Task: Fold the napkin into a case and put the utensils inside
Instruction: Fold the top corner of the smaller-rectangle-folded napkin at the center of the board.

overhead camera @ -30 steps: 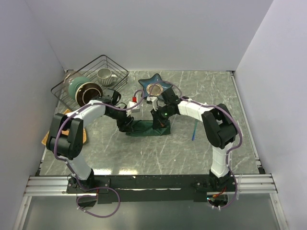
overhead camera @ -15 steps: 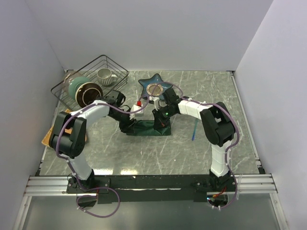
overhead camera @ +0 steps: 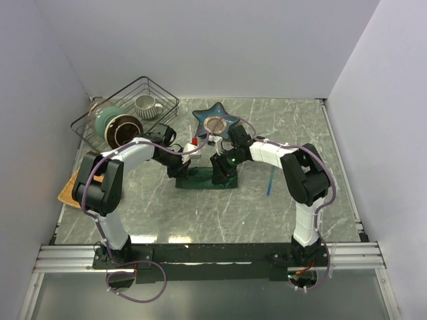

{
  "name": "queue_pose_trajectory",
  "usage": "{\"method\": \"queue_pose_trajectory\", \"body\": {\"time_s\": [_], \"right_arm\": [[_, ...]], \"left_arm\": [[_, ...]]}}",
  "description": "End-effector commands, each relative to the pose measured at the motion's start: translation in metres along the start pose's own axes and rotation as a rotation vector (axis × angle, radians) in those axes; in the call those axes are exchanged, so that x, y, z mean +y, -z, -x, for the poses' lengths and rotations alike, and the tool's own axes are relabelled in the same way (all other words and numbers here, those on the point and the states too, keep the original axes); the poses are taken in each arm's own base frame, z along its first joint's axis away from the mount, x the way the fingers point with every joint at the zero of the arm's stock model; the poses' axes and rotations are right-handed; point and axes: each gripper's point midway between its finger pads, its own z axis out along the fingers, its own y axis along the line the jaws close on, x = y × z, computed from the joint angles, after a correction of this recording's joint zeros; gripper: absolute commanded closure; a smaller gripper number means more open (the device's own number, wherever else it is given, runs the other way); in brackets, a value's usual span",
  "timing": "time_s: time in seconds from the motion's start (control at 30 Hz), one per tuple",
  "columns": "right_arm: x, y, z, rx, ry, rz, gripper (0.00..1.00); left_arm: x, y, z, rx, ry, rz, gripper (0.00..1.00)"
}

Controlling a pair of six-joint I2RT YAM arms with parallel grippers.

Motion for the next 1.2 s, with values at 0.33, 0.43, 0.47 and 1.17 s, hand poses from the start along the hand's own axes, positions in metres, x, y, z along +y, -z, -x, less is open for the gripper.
{"method": "queue_pose_trajectory", "body": {"time_s": [0.33, 0.43, 0.47, 1.17], "right_arm": [[0.031, 0.018, 0.071, -0.256, 0.133, 0.043, 0.2], [0.035, 0.012, 0.079, -0.274, 0.132, 0.067, 0.2], [0.039, 0.009, 0.08, -0.275, 0.137, 0.079, 0.2], [0.042, -0.034, 0.077, -0.24, 0.163, 0.075, 0.32]], "left_arm": [[0.011, 0.011, 0.024, -0.12, 0.032, -0.058, 0.99], [0.01, 0.012, 0.024, -0.128, 0.023, -0.067, 0.99], [0.01, 0.012, 0.023, -0.129, 0.019, -0.07, 0.99], [0.012, 0.017, 0.025, -0.162, 0.03, -0.095, 0.99]]}}
